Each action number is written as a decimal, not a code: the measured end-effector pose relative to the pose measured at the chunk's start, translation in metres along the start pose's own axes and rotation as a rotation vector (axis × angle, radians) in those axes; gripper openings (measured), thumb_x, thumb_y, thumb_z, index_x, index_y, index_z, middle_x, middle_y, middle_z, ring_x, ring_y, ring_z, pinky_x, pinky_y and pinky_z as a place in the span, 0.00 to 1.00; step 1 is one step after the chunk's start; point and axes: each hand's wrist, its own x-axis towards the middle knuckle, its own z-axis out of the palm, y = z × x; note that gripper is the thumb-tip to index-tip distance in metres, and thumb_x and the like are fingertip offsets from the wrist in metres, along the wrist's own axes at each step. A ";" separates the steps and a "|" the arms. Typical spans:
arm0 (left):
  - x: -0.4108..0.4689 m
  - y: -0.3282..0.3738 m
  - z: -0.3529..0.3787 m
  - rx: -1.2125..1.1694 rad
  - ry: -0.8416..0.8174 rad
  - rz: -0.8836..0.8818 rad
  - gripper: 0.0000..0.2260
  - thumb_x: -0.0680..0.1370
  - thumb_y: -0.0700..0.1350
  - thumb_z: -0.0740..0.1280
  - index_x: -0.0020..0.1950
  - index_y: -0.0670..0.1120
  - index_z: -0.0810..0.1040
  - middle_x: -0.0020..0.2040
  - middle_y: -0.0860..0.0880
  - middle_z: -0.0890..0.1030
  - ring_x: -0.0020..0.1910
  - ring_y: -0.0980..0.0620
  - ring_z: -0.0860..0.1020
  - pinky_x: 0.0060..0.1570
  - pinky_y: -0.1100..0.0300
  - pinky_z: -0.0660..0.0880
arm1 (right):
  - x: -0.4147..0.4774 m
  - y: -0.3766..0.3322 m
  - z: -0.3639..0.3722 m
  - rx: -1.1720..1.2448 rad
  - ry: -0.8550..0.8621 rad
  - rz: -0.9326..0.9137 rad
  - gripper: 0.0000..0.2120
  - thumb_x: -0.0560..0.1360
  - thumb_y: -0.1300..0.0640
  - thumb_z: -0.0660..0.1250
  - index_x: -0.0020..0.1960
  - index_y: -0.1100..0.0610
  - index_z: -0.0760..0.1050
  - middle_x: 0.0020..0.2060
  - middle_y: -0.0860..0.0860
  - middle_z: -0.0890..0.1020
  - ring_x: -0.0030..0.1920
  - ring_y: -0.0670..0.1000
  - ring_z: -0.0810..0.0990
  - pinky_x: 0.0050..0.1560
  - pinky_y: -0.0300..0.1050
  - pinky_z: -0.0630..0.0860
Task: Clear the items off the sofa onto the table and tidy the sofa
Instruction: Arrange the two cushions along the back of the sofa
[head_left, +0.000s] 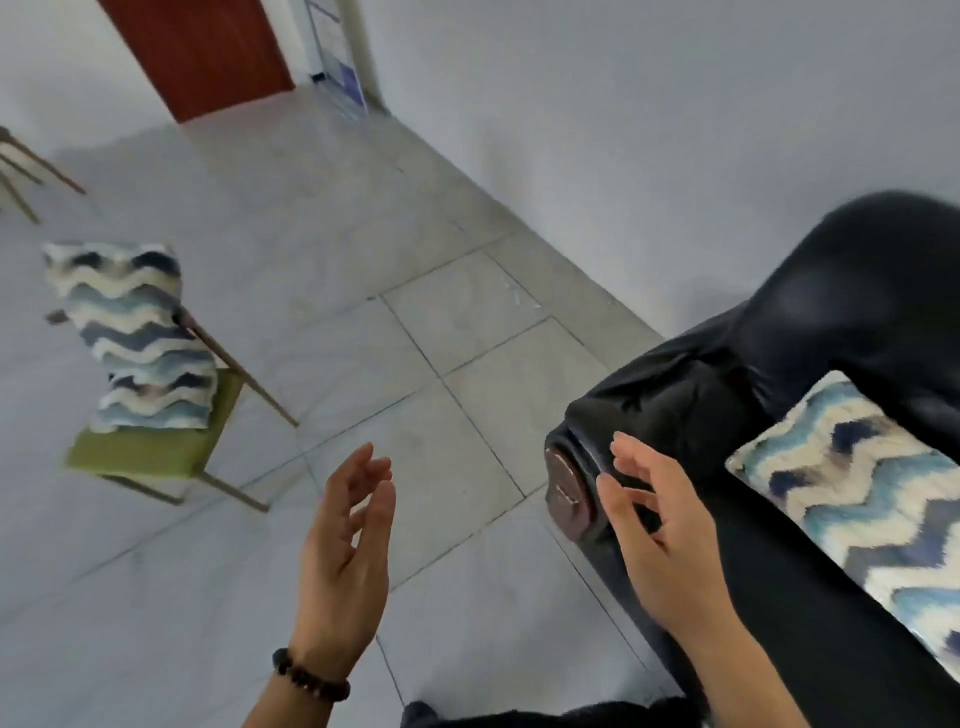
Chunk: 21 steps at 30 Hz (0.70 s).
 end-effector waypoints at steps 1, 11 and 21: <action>0.004 -0.011 -0.034 -0.014 0.045 -0.009 0.18 0.77 0.55 0.61 0.66 0.56 0.72 0.58 0.57 0.80 0.60 0.55 0.78 0.57 0.57 0.73 | 0.000 -0.014 0.035 -0.018 -0.053 -0.031 0.22 0.78 0.47 0.65 0.71 0.50 0.71 0.62 0.40 0.76 0.65 0.41 0.74 0.62 0.50 0.77; 0.040 -0.060 -0.274 -0.069 0.461 -0.007 0.15 0.77 0.55 0.61 0.64 0.57 0.72 0.56 0.55 0.80 0.58 0.56 0.78 0.55 0.54 0.75 | 0.009 -0.159 0.282 -0.037 -0.449 -0.302 0.20 0.79 0.50 0.65 0.70 0.48 0.70 0.63 0.37 0.76 0.65 0.41 0.74 0.60 0.46 0.78; 0.161 -0.136 -0.390 0.022 0.635 -0.101 0.18 0.76 0.58 0.60 0.65 0.56 0.71 0.56 0.55 0.80 0.58 0.55 0.78 0.54 0.63 0.76 | 0.095 -0.186 0.509 -0.026 -0.707 -0.309 0.22 0.78 0.44 0.64 0.71 0.46 0.69 0.63 0.37 0.75 0.66 0.40 0.73 0.60 0.43 0.77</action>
